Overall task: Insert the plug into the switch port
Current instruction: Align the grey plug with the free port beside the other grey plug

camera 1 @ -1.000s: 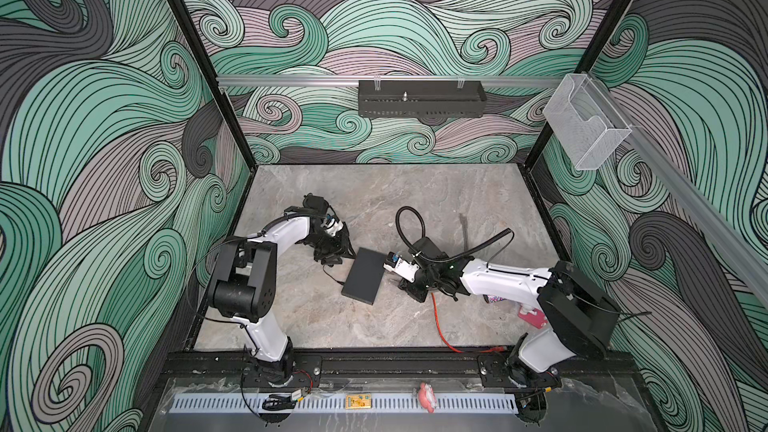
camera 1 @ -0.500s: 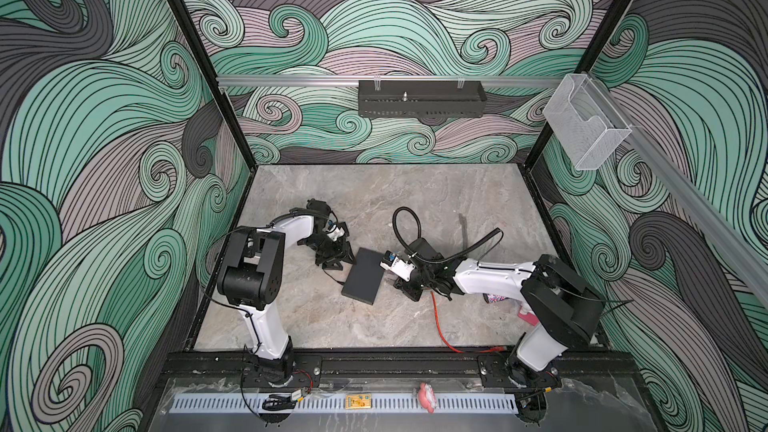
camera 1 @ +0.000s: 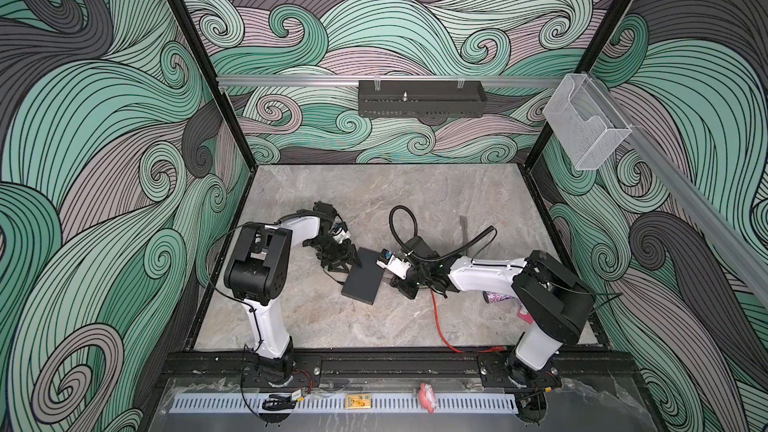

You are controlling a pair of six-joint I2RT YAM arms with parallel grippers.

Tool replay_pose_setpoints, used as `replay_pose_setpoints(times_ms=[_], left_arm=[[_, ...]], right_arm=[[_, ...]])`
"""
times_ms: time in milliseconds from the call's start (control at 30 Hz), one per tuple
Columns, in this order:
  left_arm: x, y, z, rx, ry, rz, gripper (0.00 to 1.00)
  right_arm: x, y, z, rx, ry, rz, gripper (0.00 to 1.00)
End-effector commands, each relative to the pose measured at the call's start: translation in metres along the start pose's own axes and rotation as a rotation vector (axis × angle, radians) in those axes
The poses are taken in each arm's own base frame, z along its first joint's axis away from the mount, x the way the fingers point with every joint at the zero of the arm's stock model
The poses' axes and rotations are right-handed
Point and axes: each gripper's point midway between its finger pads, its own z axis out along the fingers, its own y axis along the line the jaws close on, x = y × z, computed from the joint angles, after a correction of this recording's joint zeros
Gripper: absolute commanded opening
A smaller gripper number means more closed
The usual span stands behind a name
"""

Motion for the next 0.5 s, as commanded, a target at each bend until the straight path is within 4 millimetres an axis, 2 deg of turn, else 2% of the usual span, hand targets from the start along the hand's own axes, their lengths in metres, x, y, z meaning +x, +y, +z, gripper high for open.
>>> replay_pose_setpoints(times_ms=[0, 467], left_arm=[[-0.0060, -0.0055, 0.0001, 0.008, -0.004, 0.004, 0.53], [-0.0012, -0.0117, 0.0060, 0.017, 0.015, 0.019, 0.53]], right_arm=[[-0.0139, 0.0038, -0.0021, -0.013, -0.034, 0.000, 0.00], [-0.0108, -0.0055, 0.0056, 0.048, 0.008, 0.028, 0.00]])
